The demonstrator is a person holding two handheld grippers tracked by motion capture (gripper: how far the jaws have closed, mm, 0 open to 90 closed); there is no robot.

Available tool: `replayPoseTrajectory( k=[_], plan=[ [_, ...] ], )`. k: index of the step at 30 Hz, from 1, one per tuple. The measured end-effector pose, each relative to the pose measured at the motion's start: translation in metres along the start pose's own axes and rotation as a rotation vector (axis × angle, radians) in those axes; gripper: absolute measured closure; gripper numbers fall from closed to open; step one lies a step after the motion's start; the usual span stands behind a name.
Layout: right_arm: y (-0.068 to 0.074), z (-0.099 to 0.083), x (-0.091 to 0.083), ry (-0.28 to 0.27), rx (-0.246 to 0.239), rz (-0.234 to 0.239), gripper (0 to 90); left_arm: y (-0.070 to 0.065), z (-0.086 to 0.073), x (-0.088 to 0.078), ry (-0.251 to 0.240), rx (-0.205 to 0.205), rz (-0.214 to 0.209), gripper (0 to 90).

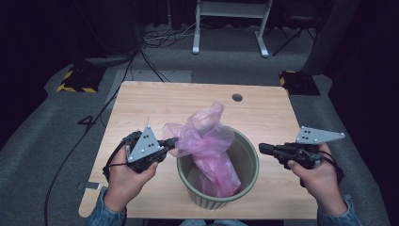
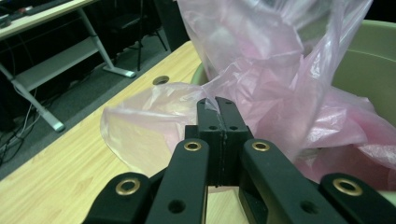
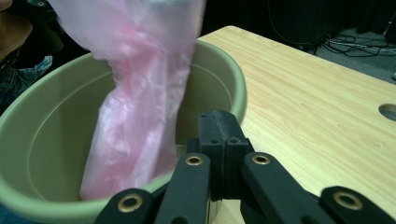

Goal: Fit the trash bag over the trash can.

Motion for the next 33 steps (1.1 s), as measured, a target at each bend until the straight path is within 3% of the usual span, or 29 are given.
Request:
replayPoseTrajectory(
  k=[4, 6, 8, 11, 15, 17, 18, 19, 20, 21, 29, 33],
  plan=[
    [0.001, 0.001, 0.0, -0.01, -0.002, 0.025, 90.0, -0.008, 0.007, 0.001, -0.03, 0.019, -0.027, 90.0],
    [0.005, 0.006, 0.007, -0.001, -0.03, 0.045, 72.1, -0.015, 0.013, 0.004, -0.037, 0.042, -0.047, 90.0],
    [0.011, 0.013, 0.014, 0.002, -0.097, 0.028, 57.9, -0.021, 0.018, 0.008, -0.046, 0.058, -0.065, 90.0],
    [0.018, 0.022, 0.025, -0.003, -0.137, 0.053, 43.5, -0.028, 0.025, 0.015, -0.054, 0.071, -0.09, 90.0],
    [0.023, 0.032, 0.041, -0.004, -0.163, 0.078, 34.5, -0.037, 0.031, 0.02, -0.066, 0.094, -0.122, 90.0],
    [0.024, 0.036, 0.052, -0.003, -0.163, 0.105, 37.0, -0.04, 0.034, 0.021, -0.071, 0.103, -0.135, 90.0],
    [0.024, 0.037, 0.055, -0.005, -0.16, 0.113, 44.8, -0.041, 0.034, 0.021, -0.071, 0.105, -0.136, 90.0],
    [0.024, 0.038, 0.056, -0.005, -0.159, 0.126, 67.0, -0.042, 0.035, 0.021, -0.069, 0.11, -0.136, 90.0],
    [0.024, 0.038, 0.058, 0.014, -0.161, 0.166, 79.9, -0.041, 0.035, 0.02, -0.07, 0.11, -0.126, 90.0],
    [0.024, 0.038, 0.058, 0.019, -0.154, 0.167, 90.0, -0.039, 0.035, 0.019, -0.071, 0.108, -0.118, 90.0],
    [0.02, 0.023, 0.034, 0.05, -0.11, 0.119, 90.0, -0.01, 0.019, 0.003, -0.084, -0.002, -0.033, 90.0],
    [0.016, 0.016, 0.018, 0.056, -0.09, 0.109, 90.0, -0.004, 0.013, -0.003, -0.073, -0.021, -0.013, 90.0]
  ],
)
Point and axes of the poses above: each handheld gripper's, and its own axes: x roughly forward along the jaws, z roughly out of its top, y roughly to its left, the point moved 1 cm from there along x, roughly forward along the jaws, and after that the axes turned 10 degrees about z, right-handed, at the moved point
